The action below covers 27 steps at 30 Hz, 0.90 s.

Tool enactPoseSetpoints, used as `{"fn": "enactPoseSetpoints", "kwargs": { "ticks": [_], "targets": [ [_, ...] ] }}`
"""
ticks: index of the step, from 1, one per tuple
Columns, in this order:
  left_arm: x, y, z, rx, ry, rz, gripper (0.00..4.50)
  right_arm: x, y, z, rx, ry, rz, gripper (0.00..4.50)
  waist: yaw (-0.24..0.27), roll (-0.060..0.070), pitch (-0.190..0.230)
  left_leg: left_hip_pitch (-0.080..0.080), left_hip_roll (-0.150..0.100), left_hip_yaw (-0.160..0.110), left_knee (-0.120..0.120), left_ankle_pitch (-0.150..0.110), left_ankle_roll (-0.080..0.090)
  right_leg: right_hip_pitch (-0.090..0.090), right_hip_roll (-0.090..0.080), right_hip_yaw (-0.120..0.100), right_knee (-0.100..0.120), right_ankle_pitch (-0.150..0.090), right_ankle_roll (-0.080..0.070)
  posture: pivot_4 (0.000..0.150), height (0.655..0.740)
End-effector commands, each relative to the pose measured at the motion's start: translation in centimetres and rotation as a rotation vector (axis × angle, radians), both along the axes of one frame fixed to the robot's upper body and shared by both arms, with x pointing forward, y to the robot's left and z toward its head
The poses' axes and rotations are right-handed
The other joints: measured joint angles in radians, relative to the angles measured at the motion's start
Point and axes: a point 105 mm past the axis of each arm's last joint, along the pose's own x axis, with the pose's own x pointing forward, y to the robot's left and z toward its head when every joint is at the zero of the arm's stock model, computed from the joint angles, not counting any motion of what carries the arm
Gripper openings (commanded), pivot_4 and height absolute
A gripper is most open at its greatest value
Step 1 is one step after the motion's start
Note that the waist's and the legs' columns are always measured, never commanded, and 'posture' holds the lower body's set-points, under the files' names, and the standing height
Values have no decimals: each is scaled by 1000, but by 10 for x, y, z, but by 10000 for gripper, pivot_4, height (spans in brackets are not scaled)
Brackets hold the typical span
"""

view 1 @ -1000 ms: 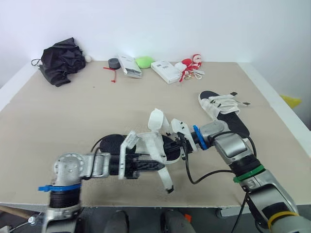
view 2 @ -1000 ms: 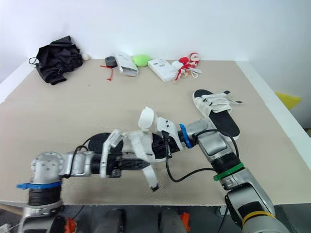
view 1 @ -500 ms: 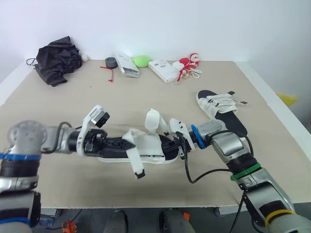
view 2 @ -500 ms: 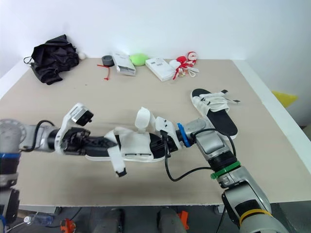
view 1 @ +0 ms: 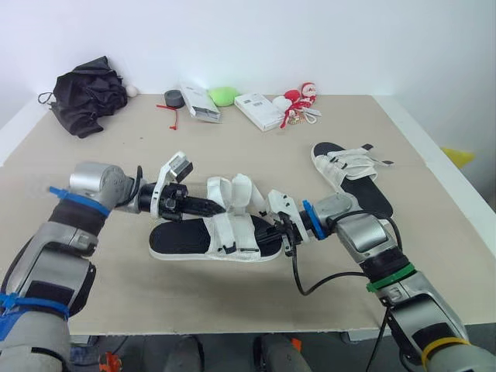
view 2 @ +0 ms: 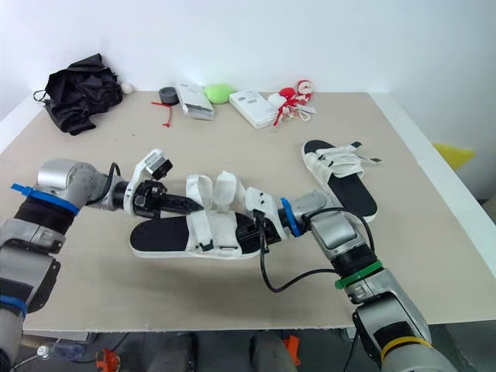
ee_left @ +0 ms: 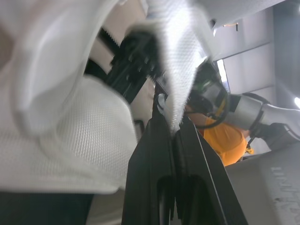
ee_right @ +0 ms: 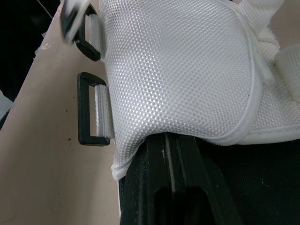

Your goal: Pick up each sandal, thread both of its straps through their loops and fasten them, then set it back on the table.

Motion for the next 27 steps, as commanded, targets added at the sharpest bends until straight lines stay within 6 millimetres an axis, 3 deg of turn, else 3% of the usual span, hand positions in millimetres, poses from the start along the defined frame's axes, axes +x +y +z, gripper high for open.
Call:
{"fn": "enactPoseSetpoints", "kwargs": {
  "ticks": [1,4,8,18,27],
  "targets": [
    [12,0,35,-142,10,36,139,-5,-4,-26,-73,66,-35,0,-1,0,0,0,0,0,0,0,0,0,0,0,0,0,0,1500,7400],
    [14,1,34,-140,24,39,139,-6,-3,-26,-73,66,-36,0,-3,0,0,-1,0,0,0,0,0,-1,0,1,0,0,0,1500,7400],
    [6,7,13,-64,53,8,139,-6,-4,-27,-74,68,-38,0,-3,0,0,-1,1,0,-1,0,1,-1,1,1,0,-1,0,1500,7400],
    [-2,9,-9,-12,82,-16,139,-7,-5,-26,-78,69,-37,0,-2,0,0,-1,1,0,-1,0,1,-2,2,2,1,-1,0,1500,7400],
    [2,6,-3,-35,66,-6,139,-5,-6,-25,-80,68,-38,0,-2,0,0,-1,1,0,-1,0,1,-2,2,2,1,-1,0,1500,7400]
  ]
}}
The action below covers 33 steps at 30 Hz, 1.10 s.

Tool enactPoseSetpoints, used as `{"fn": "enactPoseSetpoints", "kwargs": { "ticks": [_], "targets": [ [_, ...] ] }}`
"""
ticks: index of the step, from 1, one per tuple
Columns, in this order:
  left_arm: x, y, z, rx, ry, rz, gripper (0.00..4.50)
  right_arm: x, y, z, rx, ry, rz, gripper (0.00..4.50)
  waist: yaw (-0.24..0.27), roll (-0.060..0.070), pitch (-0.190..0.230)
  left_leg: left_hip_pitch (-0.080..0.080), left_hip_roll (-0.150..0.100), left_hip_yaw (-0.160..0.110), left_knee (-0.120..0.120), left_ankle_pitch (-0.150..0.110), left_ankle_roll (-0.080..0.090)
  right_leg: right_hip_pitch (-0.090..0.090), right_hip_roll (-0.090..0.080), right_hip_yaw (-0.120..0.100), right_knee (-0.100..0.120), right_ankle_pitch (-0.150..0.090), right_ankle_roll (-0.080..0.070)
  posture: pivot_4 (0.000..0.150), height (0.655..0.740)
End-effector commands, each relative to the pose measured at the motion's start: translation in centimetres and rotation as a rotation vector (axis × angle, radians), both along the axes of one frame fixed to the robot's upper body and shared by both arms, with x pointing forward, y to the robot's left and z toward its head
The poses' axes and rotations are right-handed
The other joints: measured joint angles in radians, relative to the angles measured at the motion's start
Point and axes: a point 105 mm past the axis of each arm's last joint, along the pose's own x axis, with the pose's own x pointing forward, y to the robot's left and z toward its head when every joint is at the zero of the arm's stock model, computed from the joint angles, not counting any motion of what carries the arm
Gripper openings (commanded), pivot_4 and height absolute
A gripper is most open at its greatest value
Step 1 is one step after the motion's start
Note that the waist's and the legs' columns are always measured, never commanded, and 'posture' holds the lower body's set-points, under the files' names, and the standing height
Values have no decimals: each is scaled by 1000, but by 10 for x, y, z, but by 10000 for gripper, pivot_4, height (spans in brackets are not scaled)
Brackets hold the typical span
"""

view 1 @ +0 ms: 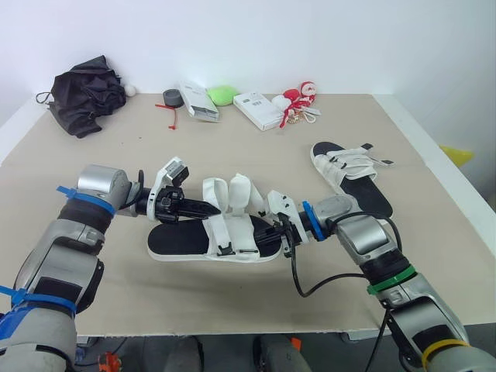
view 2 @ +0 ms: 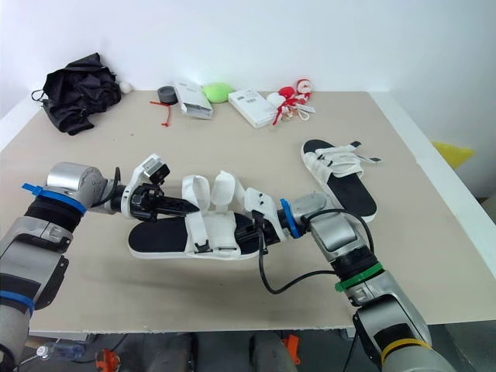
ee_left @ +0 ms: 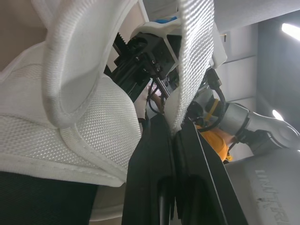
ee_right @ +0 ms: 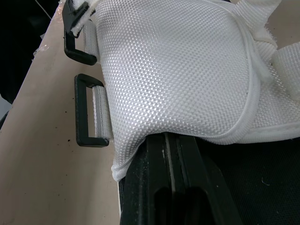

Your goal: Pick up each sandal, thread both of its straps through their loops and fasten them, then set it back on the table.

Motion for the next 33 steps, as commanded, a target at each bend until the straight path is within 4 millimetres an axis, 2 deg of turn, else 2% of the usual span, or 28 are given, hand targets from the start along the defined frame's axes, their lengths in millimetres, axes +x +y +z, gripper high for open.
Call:
{"fn": "enactPoseSetpoints", "kwargs": {
  "ticks": [1,18,24,33],
  "targets": [
    [4,-3,16,-35,-44,-7,139,-3,-8,-26,-84,72,-33,0,0,0,0,0,0,0,0,0,0,0,0,0,0,0,0,1500,7400],
    [5,0,7,30,-95,-24,139,-4,-8,-26,-78,76,-40,0,0,0,0,0,0,0,0,0,0,0,0,0,0,0,0,1500,7400],
    [-11,-6,6,37,-106,-112,139,-3,-10,-25,-81,76,-43,0,0,0,0,0,0,0,0,0,0,0,0,0,1,0,0,1500,7400],
    [-22,-14,-11,111,-257,-230,139,-2,-8,-24,-80,71,-39,0,1,0,0,1,0,1,0,0,0,0,0,1,1,0,0,1500,7400]
  ]
}}
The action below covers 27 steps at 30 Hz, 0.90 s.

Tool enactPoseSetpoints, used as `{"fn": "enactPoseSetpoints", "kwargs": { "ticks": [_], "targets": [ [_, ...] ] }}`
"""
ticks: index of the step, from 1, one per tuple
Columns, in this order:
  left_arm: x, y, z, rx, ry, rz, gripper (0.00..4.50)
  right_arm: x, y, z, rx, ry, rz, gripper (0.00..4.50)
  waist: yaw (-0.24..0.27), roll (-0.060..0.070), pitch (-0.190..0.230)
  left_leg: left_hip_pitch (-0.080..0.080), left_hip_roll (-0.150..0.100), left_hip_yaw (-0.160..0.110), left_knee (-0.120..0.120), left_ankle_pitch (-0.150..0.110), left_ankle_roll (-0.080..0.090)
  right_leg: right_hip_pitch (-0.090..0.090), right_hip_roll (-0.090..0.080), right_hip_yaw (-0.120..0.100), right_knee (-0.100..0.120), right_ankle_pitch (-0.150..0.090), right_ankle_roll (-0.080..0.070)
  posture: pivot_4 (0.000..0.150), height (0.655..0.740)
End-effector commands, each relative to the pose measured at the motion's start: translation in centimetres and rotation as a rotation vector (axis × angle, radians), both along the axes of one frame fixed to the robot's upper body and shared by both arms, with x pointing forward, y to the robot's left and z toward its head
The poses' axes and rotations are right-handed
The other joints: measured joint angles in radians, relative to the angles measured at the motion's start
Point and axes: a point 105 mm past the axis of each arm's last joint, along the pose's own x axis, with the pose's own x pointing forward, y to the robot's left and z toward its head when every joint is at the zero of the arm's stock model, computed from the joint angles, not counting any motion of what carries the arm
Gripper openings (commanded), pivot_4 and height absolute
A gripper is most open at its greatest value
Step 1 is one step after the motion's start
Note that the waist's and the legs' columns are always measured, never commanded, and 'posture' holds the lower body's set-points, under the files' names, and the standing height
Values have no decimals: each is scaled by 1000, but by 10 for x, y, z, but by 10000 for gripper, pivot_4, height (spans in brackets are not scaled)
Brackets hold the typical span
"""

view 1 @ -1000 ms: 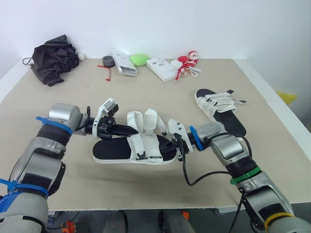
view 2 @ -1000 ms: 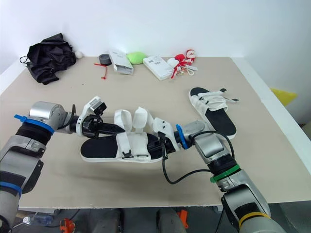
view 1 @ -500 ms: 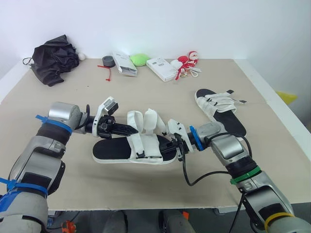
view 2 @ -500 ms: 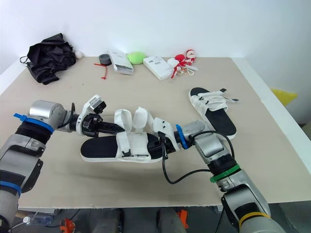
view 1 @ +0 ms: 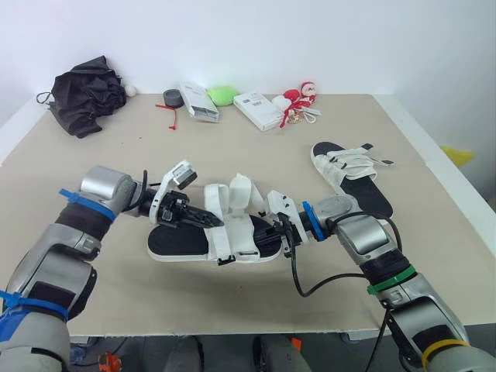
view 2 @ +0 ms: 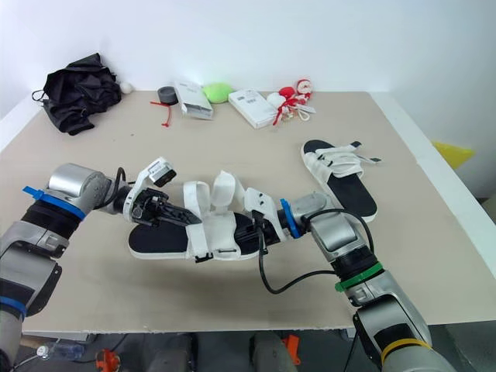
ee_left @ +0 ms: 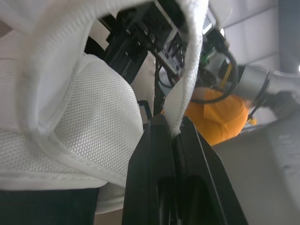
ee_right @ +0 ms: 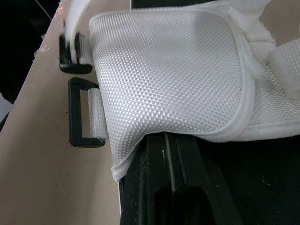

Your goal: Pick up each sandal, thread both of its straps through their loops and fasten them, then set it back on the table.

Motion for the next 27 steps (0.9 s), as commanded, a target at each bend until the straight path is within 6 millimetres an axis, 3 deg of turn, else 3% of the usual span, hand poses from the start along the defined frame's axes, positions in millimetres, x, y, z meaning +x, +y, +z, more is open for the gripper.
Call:
{"fn": "enactPoseSetpoints", "kwargs": {
  "ticks": [1,4,11,20,27],
  "targets": [
    [-6,-3,-13,67,-82,-67,139,-2,-8,-24,-79,66,-35,0,0,0,0,0,0,0,0,0,0,0,0,0,0,0,0,1500,7400],
    [1,-3,-23,95,-178,-47,139,-2,-7,-24,-78,65,-34,0,0,1,0,1,0,1,0,0,0,0,0,1,0,0,0,1500,7400],
    [12,-10,-13,39,-305,-25,139,-3,-8,-24,-79,66,-33,0,3,1,0,2,0,1,3,0,1,3,3,6,1,0,0,1500,7400],
    [-22,-15,3,-24,-333,-187,139,-2,-8,-25,-80,69,-33,0,2,1,0,1,0,1,6,0,1,3,7,13,4,0,1,1500,7400],
    [-38,-10,-21,66,-459,-291,139,-2,-6,-25,-79,67,-28,0,1,1,0,2,0,1,6,-2,3,2,9,15,7,-3,0,1500,7400]
  ]
}}
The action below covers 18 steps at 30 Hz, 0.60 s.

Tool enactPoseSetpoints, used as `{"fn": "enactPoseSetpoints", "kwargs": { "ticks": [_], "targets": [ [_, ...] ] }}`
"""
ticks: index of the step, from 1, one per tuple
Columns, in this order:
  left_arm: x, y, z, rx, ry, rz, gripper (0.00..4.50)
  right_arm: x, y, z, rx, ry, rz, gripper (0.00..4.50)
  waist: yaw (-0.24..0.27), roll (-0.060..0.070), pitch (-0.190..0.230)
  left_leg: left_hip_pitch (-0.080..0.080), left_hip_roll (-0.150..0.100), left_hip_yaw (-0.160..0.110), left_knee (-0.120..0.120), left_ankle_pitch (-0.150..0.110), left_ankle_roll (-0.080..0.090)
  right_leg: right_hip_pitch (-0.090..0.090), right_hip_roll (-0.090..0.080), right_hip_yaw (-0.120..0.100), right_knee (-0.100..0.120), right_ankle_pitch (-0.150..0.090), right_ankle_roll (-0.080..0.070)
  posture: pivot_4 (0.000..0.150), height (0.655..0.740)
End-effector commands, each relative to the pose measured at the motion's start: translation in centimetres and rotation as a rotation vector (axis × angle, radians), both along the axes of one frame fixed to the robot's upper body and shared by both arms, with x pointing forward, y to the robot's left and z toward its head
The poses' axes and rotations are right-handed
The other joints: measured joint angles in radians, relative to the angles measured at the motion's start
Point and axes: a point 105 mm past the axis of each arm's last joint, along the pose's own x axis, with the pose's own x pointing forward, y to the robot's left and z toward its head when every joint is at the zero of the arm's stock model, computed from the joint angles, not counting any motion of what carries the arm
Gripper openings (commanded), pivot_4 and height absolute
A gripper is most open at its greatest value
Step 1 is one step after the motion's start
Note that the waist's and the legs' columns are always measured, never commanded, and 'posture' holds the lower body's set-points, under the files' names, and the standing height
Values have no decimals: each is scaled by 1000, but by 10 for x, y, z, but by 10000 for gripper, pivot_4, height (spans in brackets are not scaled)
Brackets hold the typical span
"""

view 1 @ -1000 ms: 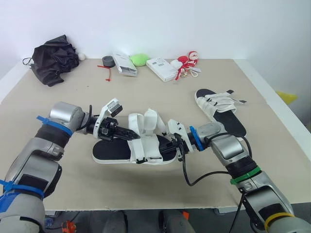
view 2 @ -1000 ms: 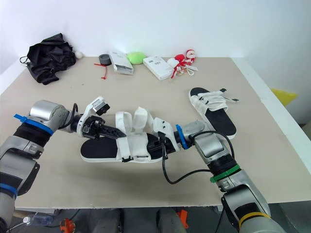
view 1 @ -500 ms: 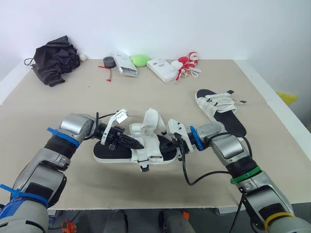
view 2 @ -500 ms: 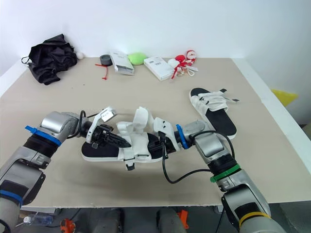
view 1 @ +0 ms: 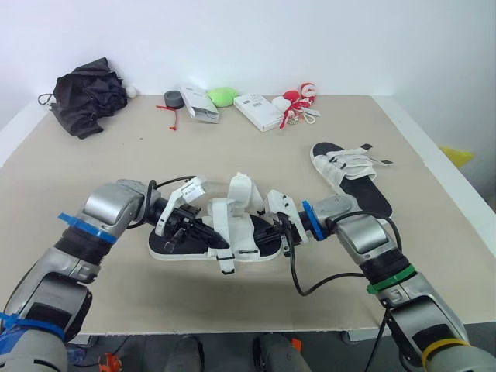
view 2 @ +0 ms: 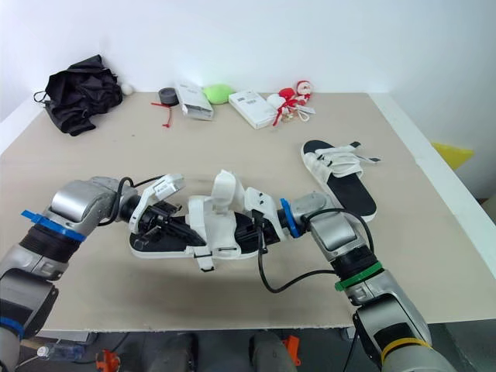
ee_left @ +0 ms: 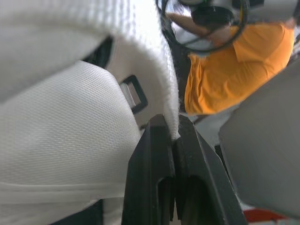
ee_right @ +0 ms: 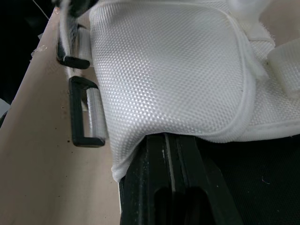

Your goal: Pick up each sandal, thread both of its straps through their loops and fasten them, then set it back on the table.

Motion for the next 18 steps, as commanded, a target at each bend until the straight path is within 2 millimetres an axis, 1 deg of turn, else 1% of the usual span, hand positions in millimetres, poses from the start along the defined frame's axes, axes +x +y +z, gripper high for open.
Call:
{"fn": "enactPoseSetpoints", "kwargs": {
  "ticks": [1,2,3,4,5,7,8,9,11,12,13,16,18],
  "targets": [
    [-2,3,-17,59,-97,-31,139,-3,-7,-24,-75,67,-23,0,0,0,0,1,0,0,0,-1,1,0,0,0,1,-1,-1,1500,7400],
    [6,4,-24,78,-154,2,139,-3,-7,-24,-75,67,-22,0,1,0,0,1,0,0,0,-1,1,0,0,0,2,-2,-1,1500,7400],
    [14,4,-30,91,-208,35,6474,-3,-7,-24,-76,66,-20,0,1,1,0,3,0,0,0,-1,2,1,1,0,3,-3,-2,1500,7400],
    [20,3,-33,94,-252,62,6923,-3,-6,-24,-76,66,-18,0,3,1,-1,3,0,0,0,-1,2,1,1,0,4,-3,-2,1500,7400],
    [24,3,-34,90,-273,77,11854,-4,-6,-24,-77,65,-16,0,4,1,-1,4,0,0,0,-1,2,2,1,1,4,-3,-2,1500,7400],
    [25,0,-28,56,-278,81,18665,-4,-6,-24,-78,65,-13,0,3,1,-1,4,0,0,1,-1,2,2,1,2,5,-3,-2,1500,7400],
    [26,-2,-24,36,-279,88,20394,-4,-6,-24,-79,65,-12,0,3,1,-1,4,-1,0,2,-1,2,3,2,3,5,-3,-2,1500,7400],
    [25,-3,-20,18,-275,87,25303,-4,-6,-24,-79,65,-11,0,3,1,-1,4,-1,0,3,-1,2,4,2,5,5,-2,-2,1500,7400],
    [22,-9,-1,-72,-191,113,35603,-4,-5,-24,-80,65,-8,0,2,1,-1,4,-3,0,4,0,2,5,2,8,5,-3,-3,1500,7400],
    [19,-10,10,-115,-147,109,36763,-4,-5,-24,-80,65,-7,0,2,1,-1,4,-3,0,4,0,2,5,2,8,5,-3,-2,1500,7400],
    [16,-10,19,-147,-114,108,36763,-4,-5,-24,-81,65,-7,0,2,0,0,4,-3,1,5,0,2,5,2,9,5,-3,-1,1500,7400],
    [14,-4,36,-180,-40,130,36763,-4,-5,-25,-81,66,-5,0,1,0,0,3,-3,0,4,0,2,3,3,9,5,-3,2,1500,7400],
    [10,4,48,-178,28,138,36763,-4,-5,-25,-81,67,-2,0,-1,0,0,3,-3,0,3,0,2,3,4,9,6,-4,1,1500,7400]
  ]
}}
